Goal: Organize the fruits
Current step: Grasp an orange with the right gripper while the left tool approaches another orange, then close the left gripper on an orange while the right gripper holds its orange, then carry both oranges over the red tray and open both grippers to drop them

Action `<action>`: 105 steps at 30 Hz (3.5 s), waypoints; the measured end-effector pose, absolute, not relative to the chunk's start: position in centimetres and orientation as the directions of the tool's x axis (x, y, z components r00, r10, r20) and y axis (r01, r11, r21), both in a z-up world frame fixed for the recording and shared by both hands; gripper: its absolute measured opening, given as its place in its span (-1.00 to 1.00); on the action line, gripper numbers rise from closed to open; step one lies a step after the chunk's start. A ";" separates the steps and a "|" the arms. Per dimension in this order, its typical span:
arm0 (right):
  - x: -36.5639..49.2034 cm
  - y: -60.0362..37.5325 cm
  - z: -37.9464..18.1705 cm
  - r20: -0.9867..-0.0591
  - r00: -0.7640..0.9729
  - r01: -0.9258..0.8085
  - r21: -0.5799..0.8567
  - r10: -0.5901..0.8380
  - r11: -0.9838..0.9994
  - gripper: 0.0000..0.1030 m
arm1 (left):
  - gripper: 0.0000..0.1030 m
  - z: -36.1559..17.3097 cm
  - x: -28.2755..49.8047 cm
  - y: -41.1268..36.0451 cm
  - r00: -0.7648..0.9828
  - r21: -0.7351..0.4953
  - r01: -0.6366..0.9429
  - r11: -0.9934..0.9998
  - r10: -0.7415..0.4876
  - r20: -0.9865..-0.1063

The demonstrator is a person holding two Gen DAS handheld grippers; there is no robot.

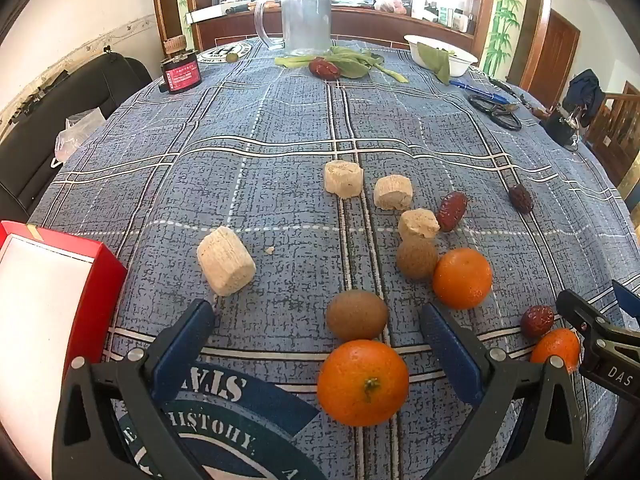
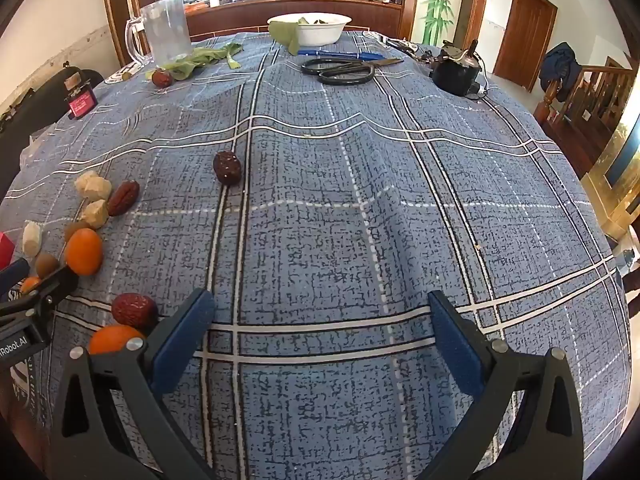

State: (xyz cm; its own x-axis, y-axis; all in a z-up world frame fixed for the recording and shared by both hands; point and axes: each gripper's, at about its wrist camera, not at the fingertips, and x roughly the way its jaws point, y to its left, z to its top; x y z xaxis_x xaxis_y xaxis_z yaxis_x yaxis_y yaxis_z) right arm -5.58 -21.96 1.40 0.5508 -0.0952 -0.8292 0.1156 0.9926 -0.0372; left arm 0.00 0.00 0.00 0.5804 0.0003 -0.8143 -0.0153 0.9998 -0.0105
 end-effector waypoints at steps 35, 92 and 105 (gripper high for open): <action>-14.4 -18.4 6.3 -0.741 0.656 -0.114 0.095 0.147 0.989 0.97 | 0.99 5.0 -10.9 3.5 0.712 0.066 0.087 0.994 -0.016 -0.702; -10.1 -21.2 3.9 -0.673 0.697 0.010 0.358 0.250 0.934 -0.33 | -0.34 4.3 -7.4 1.7 0.652 -0.005 0.089 0.996 -0.062 -0.756; -10.3 -20.6 4.0 -0.672 0.718 0.028 0.287 0.180 0.958 -0.33 | -0.34 8.4 -13.5 9.7 0.747 -0.012 -0.044 0.999 0.025 -0.664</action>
State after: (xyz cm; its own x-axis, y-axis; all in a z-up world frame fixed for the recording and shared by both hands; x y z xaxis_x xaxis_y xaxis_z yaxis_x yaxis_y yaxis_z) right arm -10.29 -20.59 4.00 0.7178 0.1803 -0.6725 0.0284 0.9575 0.2870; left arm -13.53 9.72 8.42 0.7470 0.0249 -0.6644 -0.0442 0.9989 -0.0122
